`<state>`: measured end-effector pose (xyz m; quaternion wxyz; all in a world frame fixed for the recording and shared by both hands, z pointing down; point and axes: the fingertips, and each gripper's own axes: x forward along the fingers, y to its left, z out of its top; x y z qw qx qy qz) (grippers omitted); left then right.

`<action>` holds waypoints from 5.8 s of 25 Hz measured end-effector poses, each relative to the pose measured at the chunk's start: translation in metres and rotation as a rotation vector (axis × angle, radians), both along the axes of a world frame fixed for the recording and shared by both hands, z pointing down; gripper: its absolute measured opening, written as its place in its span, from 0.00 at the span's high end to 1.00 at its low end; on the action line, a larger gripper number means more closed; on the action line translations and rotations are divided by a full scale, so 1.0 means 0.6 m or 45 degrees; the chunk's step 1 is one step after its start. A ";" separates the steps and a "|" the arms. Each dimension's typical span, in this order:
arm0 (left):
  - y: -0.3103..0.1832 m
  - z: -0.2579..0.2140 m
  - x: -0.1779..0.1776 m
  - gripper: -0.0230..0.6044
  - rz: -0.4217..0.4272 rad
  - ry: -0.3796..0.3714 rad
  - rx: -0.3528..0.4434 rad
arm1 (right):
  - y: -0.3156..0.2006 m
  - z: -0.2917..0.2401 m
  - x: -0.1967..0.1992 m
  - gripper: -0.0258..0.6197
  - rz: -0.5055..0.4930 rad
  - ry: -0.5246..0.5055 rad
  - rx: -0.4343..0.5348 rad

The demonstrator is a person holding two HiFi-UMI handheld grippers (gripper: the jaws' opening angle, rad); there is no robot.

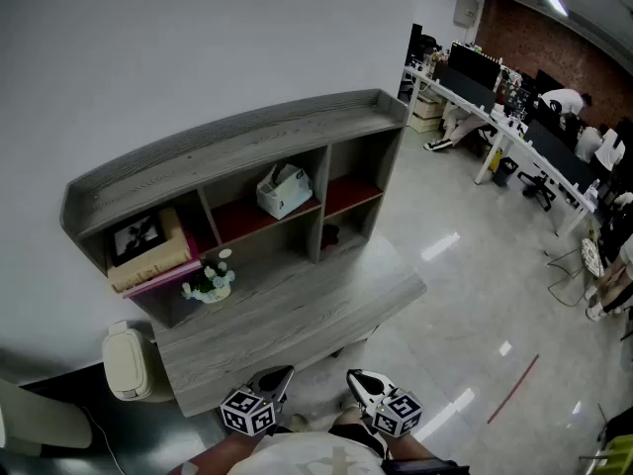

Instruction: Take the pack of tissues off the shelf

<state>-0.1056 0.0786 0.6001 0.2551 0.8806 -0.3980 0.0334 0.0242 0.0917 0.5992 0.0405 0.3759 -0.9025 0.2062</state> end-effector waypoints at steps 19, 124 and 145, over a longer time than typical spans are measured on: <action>0.023 -0.013 0.014 0.94 0.031 0.011 0.026 | 0.043 -0.016 0.034 0.95 0.101 0.013 0.032; -0.297 0.006 -0.005 0.94 -0.272 -0.062 -0.043 | -0.362 0.016 -0.001 0.95 -0.200 -0.057 -0.060; -0.418 -0.091 -0.054 0.94 -0.589 -0.113 0.094 | -0.471 0.018 -0.045 0.95 -0.477 -0.087 -0.043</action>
